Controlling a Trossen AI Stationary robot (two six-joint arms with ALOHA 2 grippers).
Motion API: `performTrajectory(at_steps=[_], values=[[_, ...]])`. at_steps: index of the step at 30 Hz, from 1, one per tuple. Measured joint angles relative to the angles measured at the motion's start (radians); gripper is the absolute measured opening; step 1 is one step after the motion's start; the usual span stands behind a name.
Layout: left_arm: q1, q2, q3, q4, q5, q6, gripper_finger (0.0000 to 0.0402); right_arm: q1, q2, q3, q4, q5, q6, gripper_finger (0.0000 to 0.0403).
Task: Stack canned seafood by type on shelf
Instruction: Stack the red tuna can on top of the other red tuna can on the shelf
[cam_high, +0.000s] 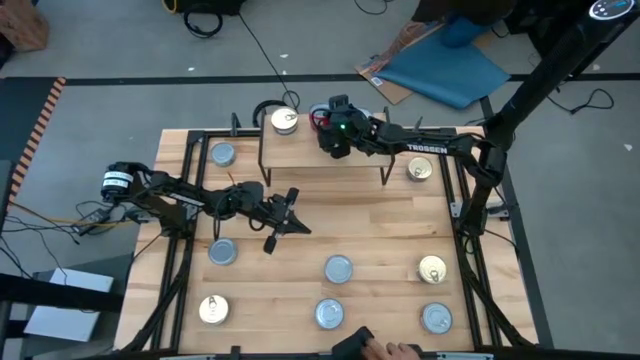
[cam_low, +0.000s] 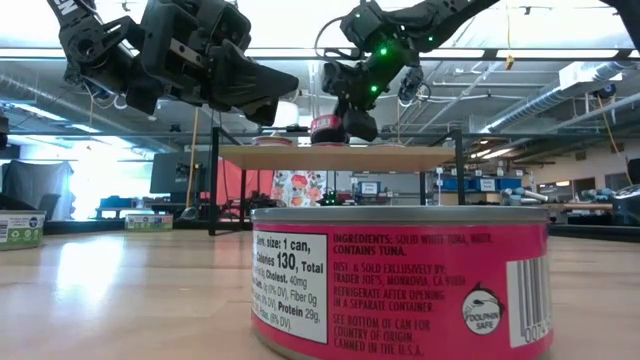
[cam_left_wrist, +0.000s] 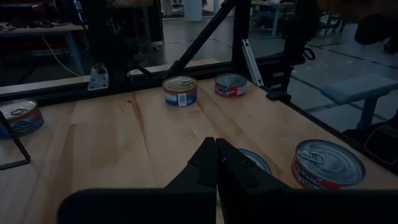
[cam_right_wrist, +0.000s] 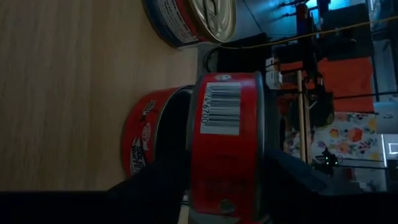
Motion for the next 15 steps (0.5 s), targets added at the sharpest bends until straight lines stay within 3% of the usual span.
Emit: performTrajectory(at_steps=[7,15], values=[[0.000,0.000,0.000,0.000,0.000,-0.003,0.0001,0.000,-0.001,0.000,0.001,0.013,-0.032,0.0251],[0.000,0.000,0.000,0.000,0.000,-0.003,0.0001,0.000,-0.001,0.001,0.003,0.013,-0.018,0.0266]])
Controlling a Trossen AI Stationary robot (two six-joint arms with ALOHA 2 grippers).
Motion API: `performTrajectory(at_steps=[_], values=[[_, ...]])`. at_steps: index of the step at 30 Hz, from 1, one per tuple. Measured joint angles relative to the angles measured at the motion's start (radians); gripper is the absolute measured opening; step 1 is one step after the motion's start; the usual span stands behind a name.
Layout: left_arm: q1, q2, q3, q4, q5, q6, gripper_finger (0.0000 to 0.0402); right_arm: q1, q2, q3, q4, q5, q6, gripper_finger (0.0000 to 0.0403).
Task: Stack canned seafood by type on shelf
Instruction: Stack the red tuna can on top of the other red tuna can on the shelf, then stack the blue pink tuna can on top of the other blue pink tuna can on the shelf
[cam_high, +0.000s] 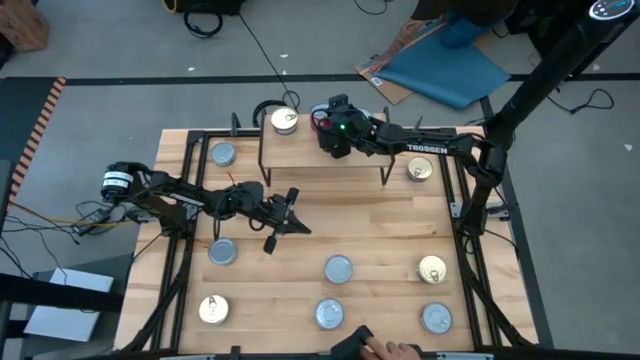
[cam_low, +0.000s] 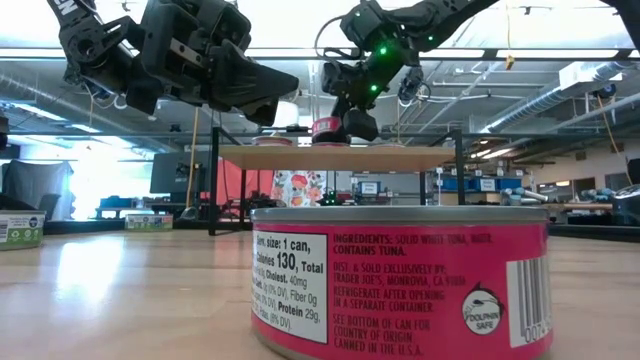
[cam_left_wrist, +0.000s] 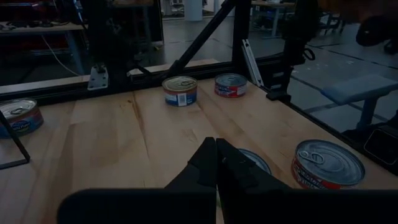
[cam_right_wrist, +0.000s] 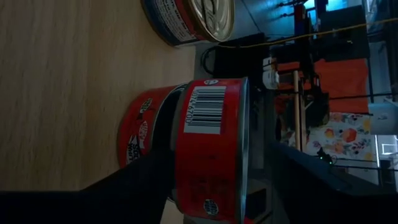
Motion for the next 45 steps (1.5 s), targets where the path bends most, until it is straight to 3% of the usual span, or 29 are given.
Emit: performTrajectory(at_steps=[33,45], values=[[0.000,0.000,0.000,0.000,0.000,-0.019,0.0001,0.005,-0.001,0.005,-0.043,0.011,0.353,0.0247],[0.000,0.000,0.000,0.000,0.000,-0.020,0.0001,0.005,-0.002,0.006,-0.040,-0.052,0.422,0.0246]])
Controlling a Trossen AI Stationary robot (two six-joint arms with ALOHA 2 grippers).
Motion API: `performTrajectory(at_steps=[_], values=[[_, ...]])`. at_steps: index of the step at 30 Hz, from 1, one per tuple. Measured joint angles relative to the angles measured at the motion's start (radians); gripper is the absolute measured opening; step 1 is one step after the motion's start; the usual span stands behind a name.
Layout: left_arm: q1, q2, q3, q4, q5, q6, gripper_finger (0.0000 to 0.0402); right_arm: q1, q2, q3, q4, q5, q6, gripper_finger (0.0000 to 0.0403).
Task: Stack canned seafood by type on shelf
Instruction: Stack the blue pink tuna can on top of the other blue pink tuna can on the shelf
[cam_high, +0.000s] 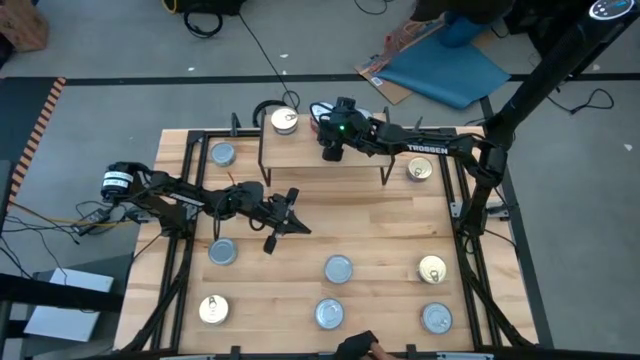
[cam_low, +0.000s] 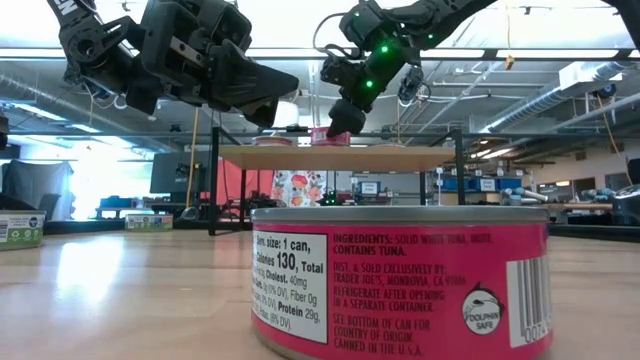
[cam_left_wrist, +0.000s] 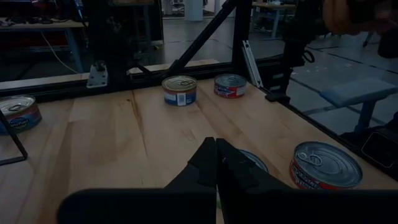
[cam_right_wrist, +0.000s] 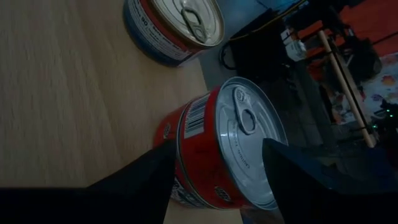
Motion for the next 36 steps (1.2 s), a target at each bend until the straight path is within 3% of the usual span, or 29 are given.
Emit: performTrajectory(at_steps=[10,16,26,28,31,36], values=[[0.000,0.000,0.000,0.000,0.000,0.000,0.0001,0.012,-0.025,0.000,0.001,0.000,0.000,0.0245],[0.000,0.000,0.000,0.000,0.000,0.000,0.0001,0.057,-0.069,0.001,-0.021,0.018,0.005,0.0223],[0.000,0.000,0.000,0.000,-0.018,-0.014,0.0001,0.181,-0.109,-0.001,-0.109,0.061,0.158,0.0104],[0.000,0.000,0.000,0.000,-0.018,-0.013,0.0001,0.199,-0.110,-0.022,-0.106,0.014,0.204,0.0071],[0.000,0.000,0.000,0.000,-0.018,-0.010,0.0001,0.213,-0.110,-0.096,-0.041,-0.150,0.265,0.0018],[0.000,0.000,0.000,0.000,-0.019,-0.017,0.0001,0.245,-0.109,-0.246,0.157,-0.170,0.336,0.0011]])
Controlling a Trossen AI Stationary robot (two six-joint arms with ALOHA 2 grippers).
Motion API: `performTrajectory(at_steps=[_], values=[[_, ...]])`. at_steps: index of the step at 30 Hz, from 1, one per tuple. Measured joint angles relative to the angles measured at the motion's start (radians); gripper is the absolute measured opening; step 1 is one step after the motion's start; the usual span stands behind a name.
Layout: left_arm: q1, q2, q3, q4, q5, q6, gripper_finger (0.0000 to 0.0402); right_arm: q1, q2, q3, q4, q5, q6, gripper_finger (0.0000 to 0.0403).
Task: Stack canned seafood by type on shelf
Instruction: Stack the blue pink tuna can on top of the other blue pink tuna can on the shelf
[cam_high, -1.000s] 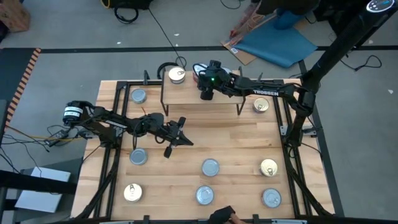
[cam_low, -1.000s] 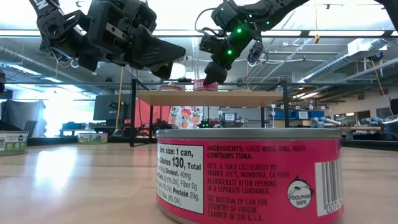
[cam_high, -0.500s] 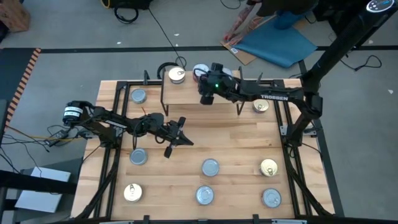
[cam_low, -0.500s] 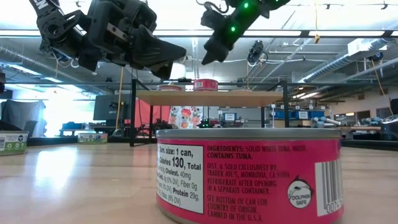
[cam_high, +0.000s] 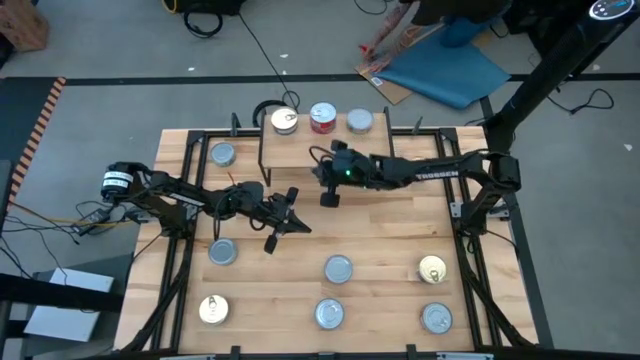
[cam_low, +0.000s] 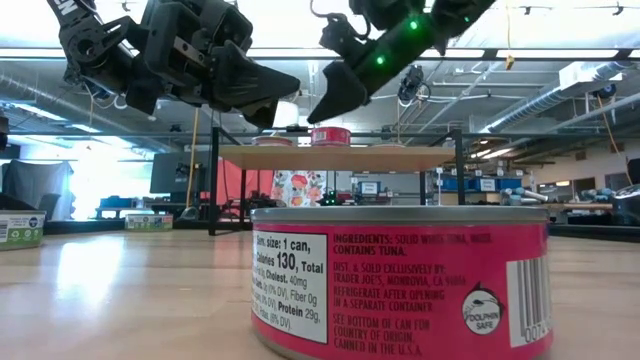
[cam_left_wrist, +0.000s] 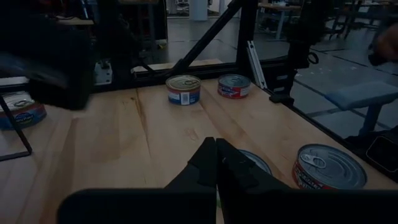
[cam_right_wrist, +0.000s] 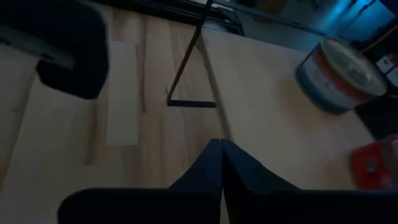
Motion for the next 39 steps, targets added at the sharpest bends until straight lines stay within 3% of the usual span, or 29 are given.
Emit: performTrajectory(at_steps=[13,24,30,39], values=[[0.000,0.000,0.000,-0.001,0.000,0.017,0.0001,0.113,-0.002,-0.216,0.298,0.019,0.113,0.0003],[-0.001,0.000,0.000,-0.001,0.000,0.041,0.0001,0.233,-0.026,-0.375,0.448,0.115,0.223,0.0003],[-0.001,0.000,0.000,0.000,0.000,0.040,0.0001,0.279,-0.064,-0.427,0.481,0.179,0.273,0.0005],[-0.001,0.000,0.000,-0.001,0.000,0.041,0.0001,0.327,-0.131,-0.485,0.479,0.183,0.318,0.0006]])
